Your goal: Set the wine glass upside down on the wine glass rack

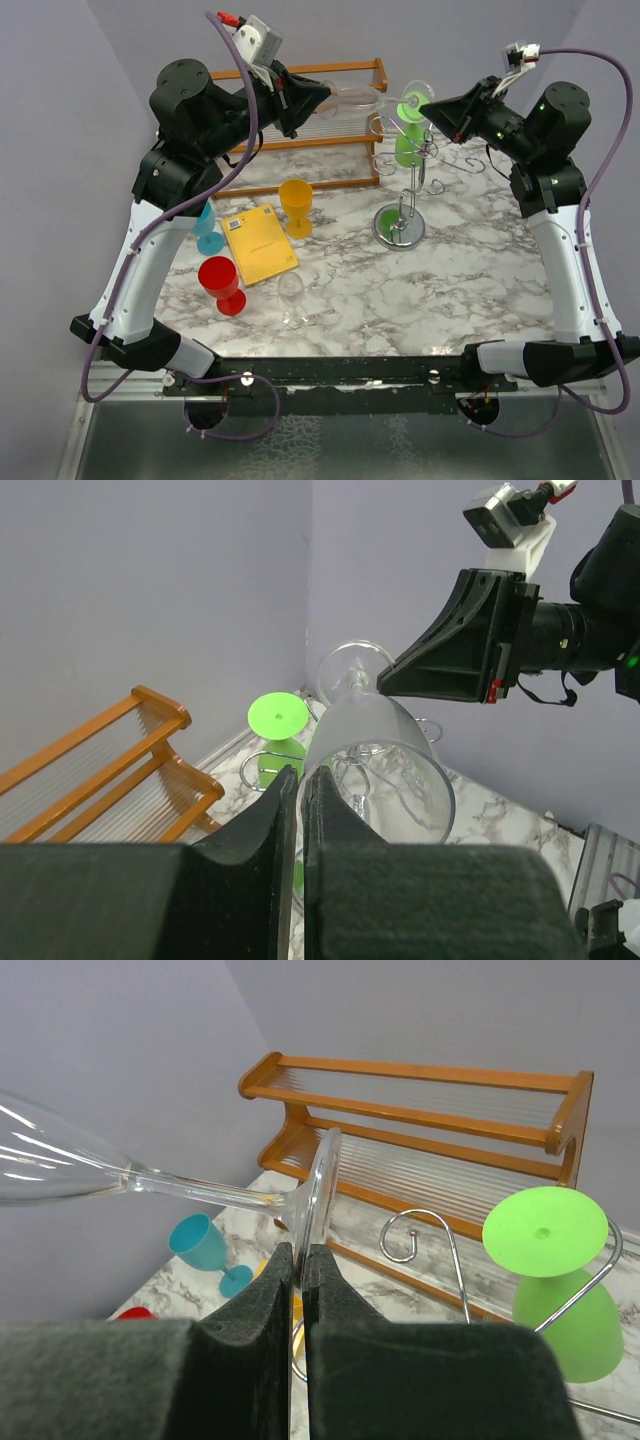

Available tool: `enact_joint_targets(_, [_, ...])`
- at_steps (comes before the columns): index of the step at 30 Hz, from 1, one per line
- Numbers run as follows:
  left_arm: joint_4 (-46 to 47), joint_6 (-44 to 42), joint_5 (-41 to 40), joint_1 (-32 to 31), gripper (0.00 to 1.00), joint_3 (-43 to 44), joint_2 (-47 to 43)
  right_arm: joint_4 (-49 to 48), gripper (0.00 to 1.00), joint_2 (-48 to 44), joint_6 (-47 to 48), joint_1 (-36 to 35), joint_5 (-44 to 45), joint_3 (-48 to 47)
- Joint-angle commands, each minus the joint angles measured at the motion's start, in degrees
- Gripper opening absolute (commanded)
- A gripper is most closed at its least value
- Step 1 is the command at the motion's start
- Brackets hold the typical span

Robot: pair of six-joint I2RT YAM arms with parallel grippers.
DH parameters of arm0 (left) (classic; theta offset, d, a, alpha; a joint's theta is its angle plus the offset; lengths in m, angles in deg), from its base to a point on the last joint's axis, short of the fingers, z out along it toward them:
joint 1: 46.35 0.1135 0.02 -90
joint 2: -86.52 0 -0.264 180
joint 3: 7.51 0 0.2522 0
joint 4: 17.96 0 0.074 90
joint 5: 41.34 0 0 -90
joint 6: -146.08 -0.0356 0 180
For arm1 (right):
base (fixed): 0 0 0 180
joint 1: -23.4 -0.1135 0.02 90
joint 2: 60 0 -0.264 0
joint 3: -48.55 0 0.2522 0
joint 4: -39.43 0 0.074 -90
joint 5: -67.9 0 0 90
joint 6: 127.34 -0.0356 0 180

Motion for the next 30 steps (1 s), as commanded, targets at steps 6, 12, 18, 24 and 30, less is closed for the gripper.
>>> enact_joint_targets(6, [0.2,-4.4,-0.2,0.5,0.39,-3.0,-4.6,0.6,0.01,-1.3,7.3,0.1,8.8,-1.2])
enact_joint_targets(12, [-3.8,-8.5,-9.8,0.6,0.88,-7.0,-8.5,2.1,0.01,-1.2,11.4,2.9,14.2,-3.3])
enact_joint_targets(18, [-6.0,-14.0,-14.5,0.7,0.92,-10.5,-12.1,3.3,0.01,-0.1,26.6,3.0,28.0,-8.5])
enact_joint_targets(24, [-7.6,-18.6,-18.0,0.6,0.93,-13.8,-13.6,-0.8,0.01,0.1,42.1,3.0,43.8,-9.8])
enact_joint_targets(30, [-7.5,-19.3,-18.3,0.6,0.94,-15.7,-13.8,-2.6,0.01,3.2,54.9,3.0,56.8,-12.3])
